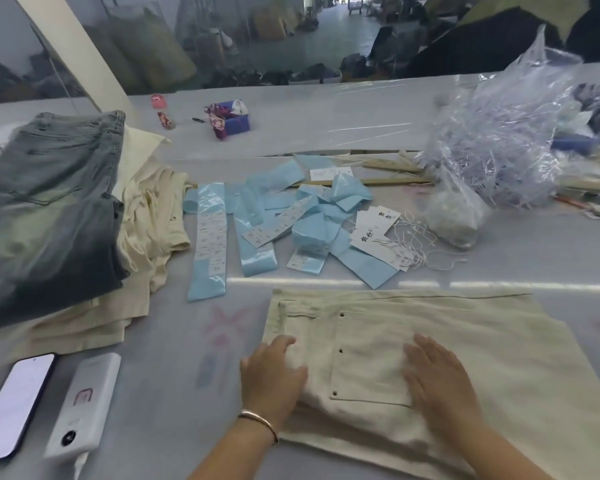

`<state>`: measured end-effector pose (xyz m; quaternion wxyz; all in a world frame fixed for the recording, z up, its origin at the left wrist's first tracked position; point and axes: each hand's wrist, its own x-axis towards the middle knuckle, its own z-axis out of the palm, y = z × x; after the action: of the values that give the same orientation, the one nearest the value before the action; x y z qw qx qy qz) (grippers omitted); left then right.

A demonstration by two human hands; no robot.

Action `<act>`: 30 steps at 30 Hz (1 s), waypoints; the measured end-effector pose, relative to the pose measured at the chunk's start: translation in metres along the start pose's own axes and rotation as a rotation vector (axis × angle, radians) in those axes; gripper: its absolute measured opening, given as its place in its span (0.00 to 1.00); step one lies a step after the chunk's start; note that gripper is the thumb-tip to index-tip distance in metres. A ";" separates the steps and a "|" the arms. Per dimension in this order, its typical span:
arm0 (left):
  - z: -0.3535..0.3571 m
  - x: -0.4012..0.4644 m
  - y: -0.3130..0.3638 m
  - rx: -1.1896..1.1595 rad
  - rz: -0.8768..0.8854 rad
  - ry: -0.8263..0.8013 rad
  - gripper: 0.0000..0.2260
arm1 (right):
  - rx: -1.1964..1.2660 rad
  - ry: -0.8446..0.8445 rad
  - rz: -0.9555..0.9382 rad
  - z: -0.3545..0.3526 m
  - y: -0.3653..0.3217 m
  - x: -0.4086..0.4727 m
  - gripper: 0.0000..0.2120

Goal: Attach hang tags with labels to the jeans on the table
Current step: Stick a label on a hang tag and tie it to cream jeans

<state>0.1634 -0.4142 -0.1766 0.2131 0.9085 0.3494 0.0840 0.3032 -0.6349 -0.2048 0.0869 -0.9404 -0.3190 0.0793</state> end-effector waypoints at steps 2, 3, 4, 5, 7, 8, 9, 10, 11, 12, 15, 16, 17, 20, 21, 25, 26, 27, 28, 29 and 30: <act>-0.004 -0.009 0.011 -0.067 0.332 0.099 0.22 | 0.444 0.154 0.092 -0.009 -0.032 0.002 0.10; -0.004 -0.014 0.016 -0.091 0.496 0.121 0.22 | 0.713 0.143 0.151 -0.015 -0.051 0.002 0.09; -0.003 -0.020 0.021 -0.088 0.632 0.106 0.22 | 0.941 0.081 0.198 -0.021 -0.069 0.003 0.12; -0.003 -0.025 0.025 -0.077 0.735 0.077 0.21 | 1.078 0.008 0.236 -0.022 -0.083 0.007 0.17; -0.003 -0.031 0.024 -0.084 0.850 -0.010 0.18 | 1.154 -0.092 0.306 -0.021 -0.101 0.014 0.19; -0.004 -0.031 0.021 -0.099 0.863 -0.051 0.17 | 1.136 -0.100 0.346 -0.021 -0.105 0.018 0.16; -0.007 -0.031 0.017 -0.120 0.858 -0.079 0.16 | 1.116 -0.088 0.383 -0.021 -0.105 0.021 0.12; -0.010 -0.032 0.012 -0.157 0.829 -0.105 0.15 | 1.090 -0.067 0.419 -0.020 -0.102 0.024 0.07; -0.013 -0.033 0.007 -0.198 0.789 -0.122 0.14 | 1.072 -0.049 0.446 -0.018 -0.099 0.025 0.04; -0.015 -0.034 0.002 -0.224 0.752 -0.127 0.12 | 1.068 -0.045 0.460 -0.015 -0.094 0.024 0.04; -0.017 -0.037 -0.009 -0.203 0.726 -0.127 0.11 | 1.107 -0.136 0.440 -0.012 -0.100 0.020 0.18; -0.015 -0.038 -0.009 -0.174 0.749 -0.135 0.12 | 1.014 -0.188 0.396 -0.013 -0.106 0.020 0.28; -0.013 -0.040 -0.008 -0.152 0.779 -0.142 0.13 | 0.844 -0.228 0.352 -0.013 -0.113 0.021 0.33; -0.008 -0.041 -0.004 -0.136 0.816 -0.190 0.08 | 0.467 -0.194 0.268 -0.008 -0.121 0.027 0.24; -0.008 -0.040 -0.005 -0.129 0.808 -0.192 0.05 | 0.478 -0.166 0.272 -0.007 -0.120 0.029 0.18; -0.010 -0.035 -0.018 -0.219 0.534 -0.235 0.12 | 1.012 -0.080 0.540 -0.001 -0.096 0.033 0.09; -0.010 -0.033 -0.022 -0.274 0.400 -0.223 0.15 | 1.136 -0.062 0.607 0.000 -0.092 0.033 0.11; -0.008 -0.031 -0.025 -0.327 0.269 -0.211 0.17 | 1.236 -0.056 0.647 0.001 -0.089 0.032 0.13; -0.006 -0.028 -0.027 -0.357 0.168 -0.203 0.18 | 1.313 -0.043 0.666 0.001 -0.088 0.032 0.13; -0.004 -0.025 -0.028 -0.368 0.107 -0.191 0.18 | 1.377 -0.021 0.681 0.001 -0.089 0.031 0.13; -0.001 -0.021 -0.029 -0.360 0.066 -0.170 0.17 | 1.429 0.006 0.687 0.002 -0.090 0.030 0.13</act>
<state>0.1298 -0.4084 -0.1887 0.3980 0.8705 0.2795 0.0751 0.2736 -0.5459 -0.1902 0.6410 -0.7030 0.1176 0.2847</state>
